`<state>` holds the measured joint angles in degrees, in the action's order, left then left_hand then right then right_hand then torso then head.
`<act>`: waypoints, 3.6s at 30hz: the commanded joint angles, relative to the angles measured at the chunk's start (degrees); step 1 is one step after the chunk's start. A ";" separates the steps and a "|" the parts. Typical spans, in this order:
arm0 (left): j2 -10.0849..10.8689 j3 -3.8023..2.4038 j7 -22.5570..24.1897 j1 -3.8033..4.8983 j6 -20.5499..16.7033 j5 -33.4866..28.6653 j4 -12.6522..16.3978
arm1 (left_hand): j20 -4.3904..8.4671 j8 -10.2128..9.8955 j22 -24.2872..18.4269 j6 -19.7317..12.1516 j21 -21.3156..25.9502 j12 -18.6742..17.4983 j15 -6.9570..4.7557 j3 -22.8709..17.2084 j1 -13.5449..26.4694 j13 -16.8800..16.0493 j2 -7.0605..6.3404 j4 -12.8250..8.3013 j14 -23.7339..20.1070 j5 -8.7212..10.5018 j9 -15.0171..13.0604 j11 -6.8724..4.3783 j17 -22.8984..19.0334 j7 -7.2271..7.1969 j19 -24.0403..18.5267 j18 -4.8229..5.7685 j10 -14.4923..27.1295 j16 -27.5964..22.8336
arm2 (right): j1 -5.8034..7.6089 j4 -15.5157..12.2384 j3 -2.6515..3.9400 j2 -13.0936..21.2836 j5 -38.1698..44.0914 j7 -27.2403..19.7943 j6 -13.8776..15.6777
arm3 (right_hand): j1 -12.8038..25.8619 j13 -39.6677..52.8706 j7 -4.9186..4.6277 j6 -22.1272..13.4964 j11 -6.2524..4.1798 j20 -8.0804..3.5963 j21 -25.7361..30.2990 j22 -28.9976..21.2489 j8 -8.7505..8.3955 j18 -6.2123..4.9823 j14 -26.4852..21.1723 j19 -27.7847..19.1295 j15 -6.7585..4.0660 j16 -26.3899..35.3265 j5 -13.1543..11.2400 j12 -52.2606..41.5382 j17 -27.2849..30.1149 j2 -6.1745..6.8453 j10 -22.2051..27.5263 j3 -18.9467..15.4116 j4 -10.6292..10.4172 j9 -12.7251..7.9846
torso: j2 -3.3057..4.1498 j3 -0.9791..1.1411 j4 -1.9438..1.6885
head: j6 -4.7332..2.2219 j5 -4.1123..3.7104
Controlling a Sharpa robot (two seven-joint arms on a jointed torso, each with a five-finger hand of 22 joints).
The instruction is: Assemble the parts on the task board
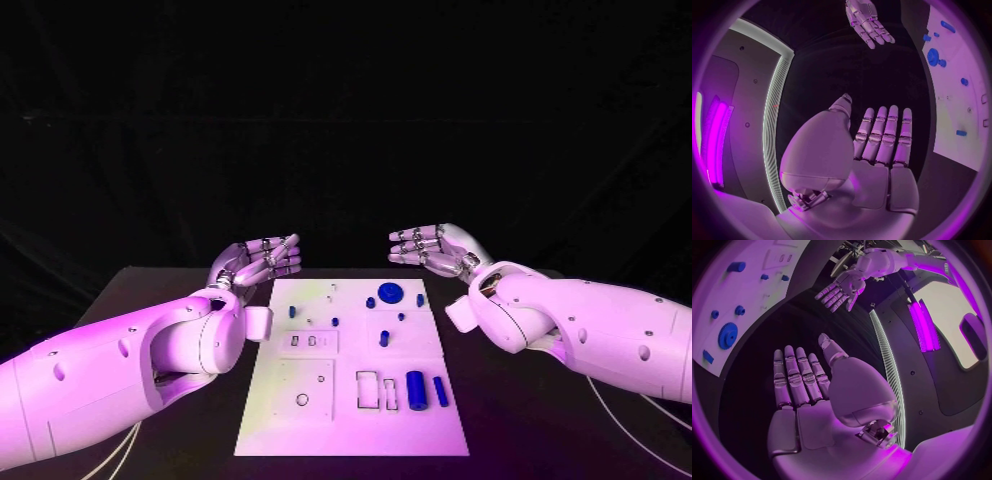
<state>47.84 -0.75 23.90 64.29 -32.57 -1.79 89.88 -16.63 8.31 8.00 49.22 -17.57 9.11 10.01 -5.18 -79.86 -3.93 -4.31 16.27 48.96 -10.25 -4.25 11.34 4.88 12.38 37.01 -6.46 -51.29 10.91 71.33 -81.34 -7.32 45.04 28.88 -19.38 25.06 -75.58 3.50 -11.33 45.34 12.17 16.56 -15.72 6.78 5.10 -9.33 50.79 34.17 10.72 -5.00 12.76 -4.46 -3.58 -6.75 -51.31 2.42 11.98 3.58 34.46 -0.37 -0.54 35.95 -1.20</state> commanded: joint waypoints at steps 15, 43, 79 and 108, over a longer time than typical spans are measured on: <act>5.52 -0.08 -1.55 2.81 4.29 3.23 9.30 | 0.11 0.01 0.62 3.67 -3.07 -0.83 -1.41 0.94 -3.03 -0.01 -0.03 -1.00 5.35 0.25 0.28 -1.29 0.83 -0.36 5.40 -3.66 -4.47 -0.74 | 3.77 1.19 0.24 -2.00 47.26 19.64 -6.54 | 2.00 1.41 2.11 17.14 -6.93 -7.72 -14.31 5.72 1.65 -1.29 27.68 21.68 -8.85 -7.68 0.69 -1.27 -5.94 4.64 -20.35 3.98 4.04 0.98 | 6.23 -0.42 -1.54 | -1.43 -1.59; 7.66 -0.13 -2.13 5.20 5.01 2.09 13.54 | 0.17 -0.55 0.66 3.43 -3.50 -1.72 -1.21 1.32 -3.00 0.16 -0.11 -0.86 5.17 0.26 0.43 -1.00 0.75 0.10 6.14 -3.86 -4.17 -1.72 | 4.74 3.56 0.28 -6.14 65.48 27.94 -12.31 | 4.69 3.88 3.41 17.45 -7.60 -10.83 -44.53 36.12 -1.13 1.44 35.45 35.29 -10.90 -61.15 4.98 0.38 -56.27 9.38 -14.89 10.14 0.19 1.26 | 9.40 -1.64 -3.28 | -2.25 -3.46; 8.12 -0.14 -2.80 5.79 5.85 1.83 13.94 | 0.18 -0.78 0.62 3.29 -3.56 -2.07 -1.06 1.36 -3.16 0.17 -0.05 -0.88 4.97 0.23 0.46 -0.86 0.70 0.20 6.22 -3.85 -3.97 -2.14 | 4.58 6.41 0.24 -7.73 64.49 26.59 -15.65 | 3.89 3.97 3.70 20.11 -7.99 -10.83 -52.97 48.06 -0.41 2.84 35.87 38.24 -11.05 -69.66 4.82 -0.37 -64.43 9.44 -17.30 14.72 -1.77 1.91 | 9.95 -1.75 -4.16 | -2.15 -3.39; 8.82 -0.18 -2.82 6.02 6.38 1.23 14.25 | 0.19 -0.94 0.60 3.20 -3.62 -2.30 -1.03 1.25 -3.37 0.18 0.23 -0.92 5.03 0.20 0.46 -0.81 0.71 0.25 6.30 -3.86 -3.87 -2.33 | 4.33 6.27 0.26 -7.66 63.08 26.25 -9.49 | 1.57 4.02 4.31 22.85 -8.84 -11.41 -58.08 55.77 0.21 3.91 35.64 40.41 -11.76 -71.85 2.97 -0.42 -66.00 9.40 -20.37 19.66 -2.14 3.05 | 10.03 -1.84 -4.44 | -2.11 -3.76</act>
<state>56.74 -0.86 20.80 70.19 -27.27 -0.21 104.06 -16.47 7.72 8.59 52.42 -20.85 6.99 9.01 -4.02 -82.78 -3.84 -4.07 15.42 54.18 -10.29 -3.86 10.22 5.67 12.39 42.91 -9.38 -55.17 8.82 75.77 -74.72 -7.01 37.28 92.45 7.22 12.06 -73.26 7.34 -7.04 67.68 3.47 5.20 -73.57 62.21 5.23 -6.14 83.92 74.34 -0.54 -76.49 15.30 -4.48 -69.54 2.82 -70.96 21.76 9.82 6.58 44.53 -2.23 -4.83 33.91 -4.91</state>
